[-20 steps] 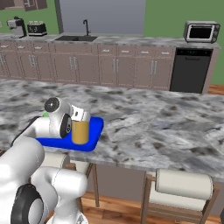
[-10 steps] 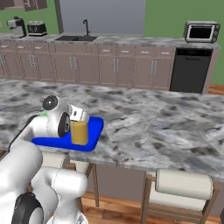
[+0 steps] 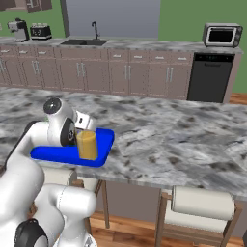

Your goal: There is a tray on the dining counter. Grab the cup, mug, and pitcher and place them on the tray. The pitcher may be placed next to the tray if it cannot fit the tray.

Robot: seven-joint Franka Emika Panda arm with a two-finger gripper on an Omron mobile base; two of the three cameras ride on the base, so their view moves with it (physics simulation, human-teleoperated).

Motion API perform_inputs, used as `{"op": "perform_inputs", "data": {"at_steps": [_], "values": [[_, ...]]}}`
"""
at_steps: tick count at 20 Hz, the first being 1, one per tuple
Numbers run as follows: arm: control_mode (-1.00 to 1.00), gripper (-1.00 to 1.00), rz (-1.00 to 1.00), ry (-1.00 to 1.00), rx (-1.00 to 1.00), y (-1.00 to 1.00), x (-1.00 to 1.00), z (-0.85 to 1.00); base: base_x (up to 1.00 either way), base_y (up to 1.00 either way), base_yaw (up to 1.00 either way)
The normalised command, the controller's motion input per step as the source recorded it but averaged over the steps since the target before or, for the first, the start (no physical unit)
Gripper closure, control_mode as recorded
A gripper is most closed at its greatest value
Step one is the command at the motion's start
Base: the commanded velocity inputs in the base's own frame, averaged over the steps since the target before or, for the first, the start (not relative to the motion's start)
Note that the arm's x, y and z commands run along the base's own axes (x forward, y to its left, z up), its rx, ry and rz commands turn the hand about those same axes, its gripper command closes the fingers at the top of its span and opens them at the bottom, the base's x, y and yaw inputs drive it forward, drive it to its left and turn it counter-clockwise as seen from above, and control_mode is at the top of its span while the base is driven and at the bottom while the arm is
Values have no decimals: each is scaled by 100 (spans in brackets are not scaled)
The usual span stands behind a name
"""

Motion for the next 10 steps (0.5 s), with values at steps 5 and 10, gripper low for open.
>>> {"op": "perform_inputs", "data": {"at_steps": [5, 10], "values": [[-100, -100, 0, 7, 0, 0, -14, 43, 0, 0, 0], [-100, -100, 0, 13, 0, 0, -34, 55, 0, 0, 0]]}}
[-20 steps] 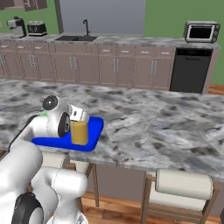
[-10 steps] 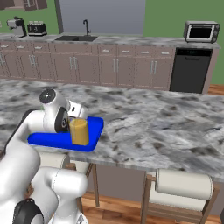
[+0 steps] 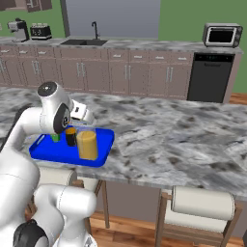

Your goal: There is a tray on the dining counter. Grab the cup, mug, and pitcher and place them on the tray. The pitcher may be placed next to the tray if it cannot fit the tray.

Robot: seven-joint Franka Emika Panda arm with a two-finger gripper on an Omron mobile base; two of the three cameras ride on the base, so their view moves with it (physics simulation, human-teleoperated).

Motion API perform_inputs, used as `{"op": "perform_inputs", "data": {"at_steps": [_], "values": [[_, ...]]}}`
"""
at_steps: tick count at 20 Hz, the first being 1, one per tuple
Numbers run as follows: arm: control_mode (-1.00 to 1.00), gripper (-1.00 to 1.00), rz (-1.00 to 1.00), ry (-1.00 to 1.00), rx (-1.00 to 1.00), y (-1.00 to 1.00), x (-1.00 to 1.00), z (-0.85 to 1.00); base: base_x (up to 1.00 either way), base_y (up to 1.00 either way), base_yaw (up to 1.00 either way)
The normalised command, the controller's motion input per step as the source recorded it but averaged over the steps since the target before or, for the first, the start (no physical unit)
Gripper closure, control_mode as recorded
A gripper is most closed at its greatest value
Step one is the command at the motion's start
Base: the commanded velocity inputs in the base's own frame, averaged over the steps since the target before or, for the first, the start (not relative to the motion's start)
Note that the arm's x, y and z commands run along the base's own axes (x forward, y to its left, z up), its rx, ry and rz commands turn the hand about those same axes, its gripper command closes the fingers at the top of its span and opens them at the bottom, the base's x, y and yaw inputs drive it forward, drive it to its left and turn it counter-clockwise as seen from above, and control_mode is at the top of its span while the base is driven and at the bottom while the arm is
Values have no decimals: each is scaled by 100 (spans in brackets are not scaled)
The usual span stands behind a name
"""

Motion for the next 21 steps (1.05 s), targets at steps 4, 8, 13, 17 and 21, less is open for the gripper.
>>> {"op": "perform_inputs", "data": {"at_steps": [4, 8, 13, 17, 21], "values": [[-100, -100, 0, 17, 0, -2, -65, 51, 0, 0, 0], [-100, -100, 0, 19, 0, -8, -87, 45, 0, 0, 0], [-100, -100, 0, 16, 0, -15, -99, 33, 0, 0, 0], [-100, -100, 0, 14, 0, -18, -100, 26, 0, 0, 0], [-100, -100, 0, 9, 0, -7, -99, 25, 0, 0, 0]]}}
